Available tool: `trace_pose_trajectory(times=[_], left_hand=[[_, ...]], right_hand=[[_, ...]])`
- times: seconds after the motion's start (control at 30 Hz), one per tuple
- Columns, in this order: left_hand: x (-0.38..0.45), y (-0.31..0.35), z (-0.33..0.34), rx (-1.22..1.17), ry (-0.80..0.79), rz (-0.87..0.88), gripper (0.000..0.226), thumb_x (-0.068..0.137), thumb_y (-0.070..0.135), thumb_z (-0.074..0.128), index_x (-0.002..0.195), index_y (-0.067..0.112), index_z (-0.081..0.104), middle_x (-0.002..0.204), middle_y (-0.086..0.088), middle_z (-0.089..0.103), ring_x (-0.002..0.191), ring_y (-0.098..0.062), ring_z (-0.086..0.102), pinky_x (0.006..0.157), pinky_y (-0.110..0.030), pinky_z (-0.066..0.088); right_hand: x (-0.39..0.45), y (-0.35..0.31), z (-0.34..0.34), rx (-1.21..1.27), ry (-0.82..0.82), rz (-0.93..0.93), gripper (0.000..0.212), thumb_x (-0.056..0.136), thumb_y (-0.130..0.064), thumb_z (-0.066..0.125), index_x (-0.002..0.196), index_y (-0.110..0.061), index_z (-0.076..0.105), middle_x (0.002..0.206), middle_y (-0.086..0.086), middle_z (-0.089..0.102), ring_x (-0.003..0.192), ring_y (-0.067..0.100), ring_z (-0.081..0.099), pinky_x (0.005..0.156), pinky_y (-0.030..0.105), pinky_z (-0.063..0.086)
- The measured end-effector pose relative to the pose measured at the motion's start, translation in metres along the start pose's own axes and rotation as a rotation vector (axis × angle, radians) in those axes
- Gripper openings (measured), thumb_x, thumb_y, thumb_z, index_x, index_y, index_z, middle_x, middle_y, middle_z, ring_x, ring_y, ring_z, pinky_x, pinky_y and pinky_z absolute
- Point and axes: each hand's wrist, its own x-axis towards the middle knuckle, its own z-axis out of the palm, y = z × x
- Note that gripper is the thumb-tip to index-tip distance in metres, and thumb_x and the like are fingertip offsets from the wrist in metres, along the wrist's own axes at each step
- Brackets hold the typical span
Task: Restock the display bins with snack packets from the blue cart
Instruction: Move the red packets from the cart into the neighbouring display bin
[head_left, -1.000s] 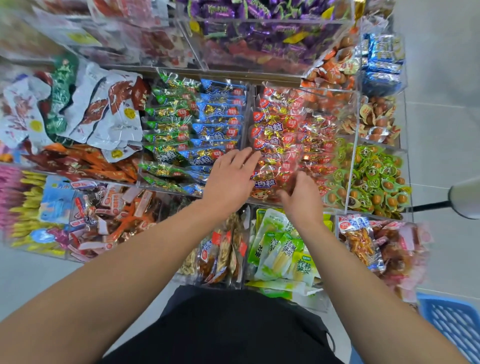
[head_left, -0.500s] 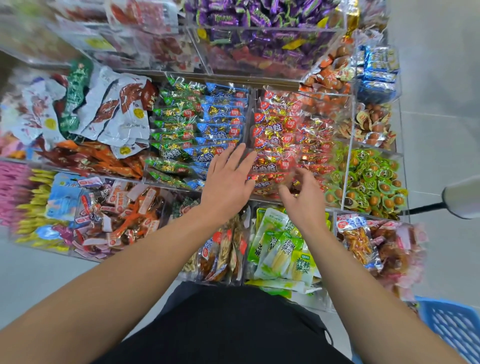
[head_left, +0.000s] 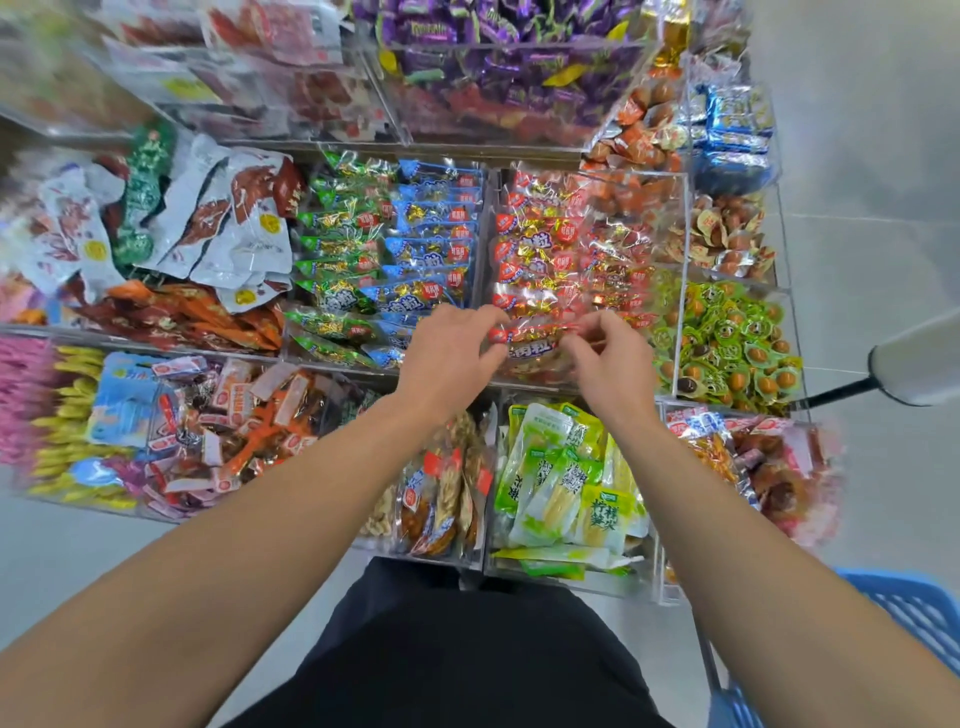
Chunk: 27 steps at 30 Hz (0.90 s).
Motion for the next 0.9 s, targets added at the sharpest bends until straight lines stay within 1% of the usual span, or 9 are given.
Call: trace_pose_trajectory(times=[0.07, 0.23, 0.33, 0.4, 0.6, 0.7, 0.77, 0.83, 0.9], left_hand=[[0.01, 0.002, -0.001, 0.003, -0.027, -0.007, 0.028, 0.1, 0.029, 0.056, 0.127, 0.023, 0.062, 0.094, 0.001, 0.068, 0.105, -0.027, 0.053, 0.087, -0.045, 0.046], [0.027, -0.001, 0.005, 0.251, -0.1, -0.049, 0.032, 0.104, 0.034, 0.048, 0.132, 0.026, 0.06, 0.115, -0.002, 0.073, 0.109, -0.029, 0.056, 0.093, -0.047, 0.047], [0.031, -0.002, 0.011, 0.353, -0.103, -0.058, 0.035, 0.104, 0.037, 0.045, 0.134, 0.026, 0.06, 0.119, -0.003, 0.071, 0.109, -0.03, 0.057, 0.092, -0.045, 0.047], [0.03, -0.003, 0.013, 0.376, -0.107, -0.058, 0.036, 0.103, 0.038, 0.046, 0.135, 0.027, 0.06, 0.12, -0.003, 0.07, 0.109, -0.029, 0.056, 0.091, -0.044, 0.046], [0.015, -0.009, 0.013, 0.026, 0.013, -0.105, 0.045, 0.096, 0.042, 0.06, 0.137, 0.022, 0.058, 0.107, -0.001, 0.071, 0.107, -0.028, 0.058, 0.099, -0.049, 0.043], [0.011, -0.012, 0.015, 0.012, 0.094, -0.105, 0.038, 0.096, 0.039, 0.062, 0.129, 0.02, 0.064, 0.104, -0.001, 0.072, 0.105, -0.027, 0.058, 0.098, -0.048, 0.044], [0.013, -0.011, 0.016, 0.01, 0.138, -0.119, 0.035, 0.094, 0.039, 0.065, 0.124, 0.021, 0.065, 0.11, -0.001, 0.069, 0.108, -0.026, 0.054, 0.098, -0.045, 0.042], [0.014, -0.011, 0.017, 0.02, 0.164, -0.116, 0.029, 0.093, 0.038, 0.067, 0.117, 0.022, 0.068, 0.11, 0.0, 0.066, 0.109, -0.025, 0.051, 0.096, -0.043, 0.04], [0.013, -0.014, 0.017, 0.034, 0.172, -0.101, 0.026, 0.093, 0.037, 0.067, 0.113, 0.022, 0.072, 0.107, 0.001, 0.066, 0.107, -0.025, 0.05, 0.093, -0.042, 0.039]], right_hand=[[0.003, 0.003, 0.001, -0.044, -0.014, 0.029, 0.014, 0.088, -0.03, 0.067, 0.085, -0.02, 0.059, 0.076, -0.009, 0.063, 0.075, 0.02, 0.062, 0.066, 0.035, 0.047], [0.015, 0.007, 0.013, -0.174, -0.08, 0.094, 0.016, 0.091, -0.034, 0.065, 0.089, -0.019, 0.059, 0.079, -0.007, 0.062, 0.079, 0.02, 0.06, 0.069, 0.034, 0.046], [0.018, 0.007, 0.021, -0.263, -0.099, 0.128, 0.02, 0.092, -0.039, 0.062, 0.088, -0.02, 0.057, 0.08, -0.003, 0.062, 0.079, 0.024, 0.06, 0.064, 0.033, 0.039], [0.015, 0.009, 0.024, -0.303, -0.105, 0.144, 0.023, 0.093, -0.041, 0.062, 0.089, -0.019, 0.058, 0.081, 0.0, 0.063, 0.08, 0.026, 0.061, 0.064, 0.035, 0.044], [0.005, 0.01, 0.022, -0.05, 0.034, 0.06, 0.019, 0.083, -0.037, 0.071, 0.087, -0.024, 0.057, 0.083, -0.009, 0.062, 0.075, 0.013, 0.06, 0.069, 0.037, 0.05], [0.002, 0.009, 0.016, 0.066, 0.13, 0.046, 0.042, 0.075, -0.04, 0.077, 0.105, -0.028, 0.049, 0.106, -0.006, 0.054, 0.092, 0.015, 0.058, 0.079, 0.034, 0.051], [0.007, 0.008, 0.013, 0.1, 0.079, 0.021, 0.056, 0.077, -0.041, 0.077, 0.123, -0.028, 0.046, 0.113, -0.007, 0.055, 0.103, 0.011, 0.056, 0.088, 0.025, 0.045], [0.013, 0.003, 0.013, 0.068, -0.019, -0.042, 0.054, 0.084, -0.038, 0.07, 0.132, -0.027, 0.05, 0.106, -0.012, 0.059, 0.097, 0.002, 0.055, 0.082, 0.012, 0.039], [0.017, -0.003, 0.016, 0.011, -0.066, -0.107, 0.048, 0.09, -0.034, 0.063, 0.136, -0.024, 0.053, 0.103, -0.014, 0.061, 0.088, 0.003, 0.054, 0.075, 0.008, 0.035]])
